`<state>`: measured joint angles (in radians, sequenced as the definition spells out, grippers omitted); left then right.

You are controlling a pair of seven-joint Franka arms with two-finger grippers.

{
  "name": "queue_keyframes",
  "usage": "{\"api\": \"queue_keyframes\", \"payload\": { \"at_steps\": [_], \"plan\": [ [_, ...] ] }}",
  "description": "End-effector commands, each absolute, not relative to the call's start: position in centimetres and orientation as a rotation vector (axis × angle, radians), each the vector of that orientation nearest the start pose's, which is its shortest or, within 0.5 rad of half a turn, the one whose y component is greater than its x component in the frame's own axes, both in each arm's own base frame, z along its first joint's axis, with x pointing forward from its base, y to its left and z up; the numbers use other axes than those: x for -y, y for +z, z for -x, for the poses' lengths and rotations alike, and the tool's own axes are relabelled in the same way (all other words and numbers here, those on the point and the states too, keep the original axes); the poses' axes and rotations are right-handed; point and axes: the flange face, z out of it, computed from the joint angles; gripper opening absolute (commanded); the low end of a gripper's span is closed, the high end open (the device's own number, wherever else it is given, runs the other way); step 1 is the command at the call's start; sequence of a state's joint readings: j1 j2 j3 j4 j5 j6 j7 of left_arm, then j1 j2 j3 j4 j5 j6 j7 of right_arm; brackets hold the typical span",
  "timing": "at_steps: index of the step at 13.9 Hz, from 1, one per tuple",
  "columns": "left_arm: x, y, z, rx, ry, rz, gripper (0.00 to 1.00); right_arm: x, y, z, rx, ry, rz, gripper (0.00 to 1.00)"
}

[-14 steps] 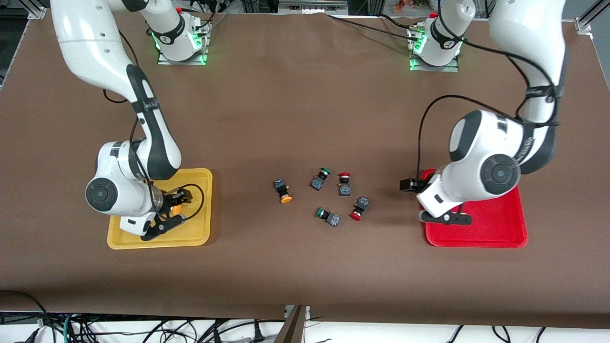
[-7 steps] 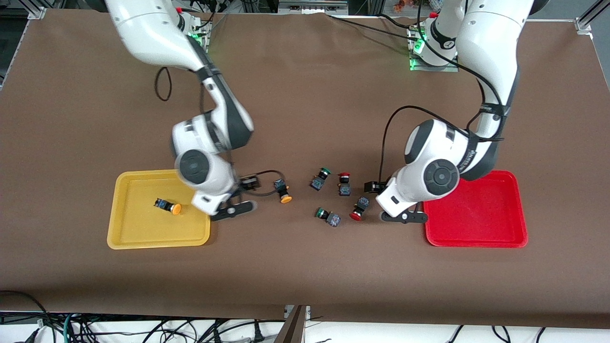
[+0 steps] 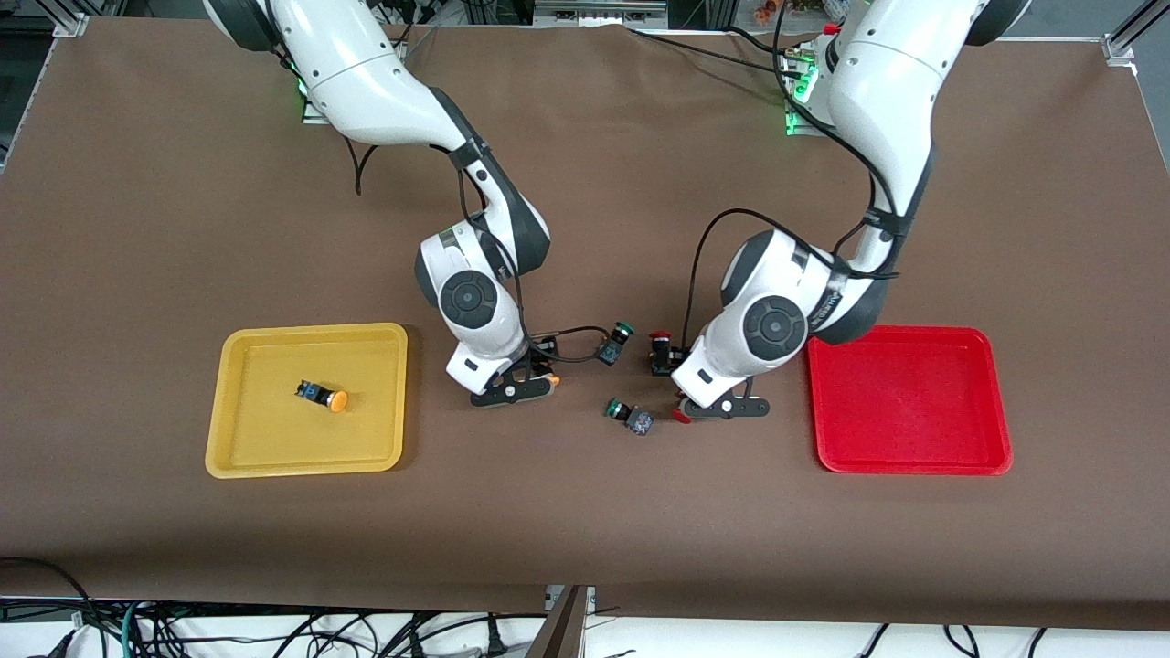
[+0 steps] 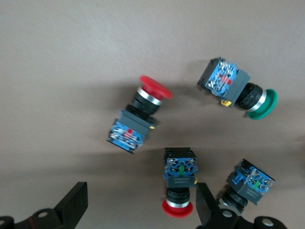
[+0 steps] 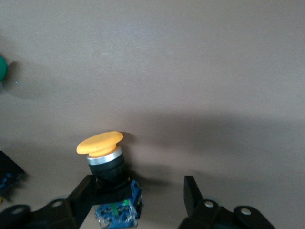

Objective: Place red and yellow buttons in trays
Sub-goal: 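Release the button while the left gripper reaches a red-cap button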

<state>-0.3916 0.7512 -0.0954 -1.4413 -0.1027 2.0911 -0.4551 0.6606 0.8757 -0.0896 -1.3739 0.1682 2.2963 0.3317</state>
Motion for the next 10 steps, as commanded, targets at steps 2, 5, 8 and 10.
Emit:
{"api": "queue_keyframes", "payload": {
  "at_steps": [2, 5, 8, 10],
  "plan": [
    [35.0, 21.6, -61.1, 0.172, 0.246, 3.214, 1.0, -43.1, 18.2, -60.4, 0.199, -0.06, 3.043, 0.82],
    [35.6, 20.2, -60.3, 0.184, 0.244, 3.209, 1.0, -43.1, 18.1, -60.3, 0.192, -0.057, 3.043, 0.82],
    [36.0, 18.9, -59.6, 0.204, 0.244, 3.204, 1.0, -43.5, 17.5, -59.9, 0.158, -0.046, 3.05, 0.73],
    [36.6, 18.5, -59.1, 0.224, 0.239, 3.202, 1.0, -43.5, 17.6, -59.9, 0.149, -0.046, 3.051, 0.39]
  ]
}}
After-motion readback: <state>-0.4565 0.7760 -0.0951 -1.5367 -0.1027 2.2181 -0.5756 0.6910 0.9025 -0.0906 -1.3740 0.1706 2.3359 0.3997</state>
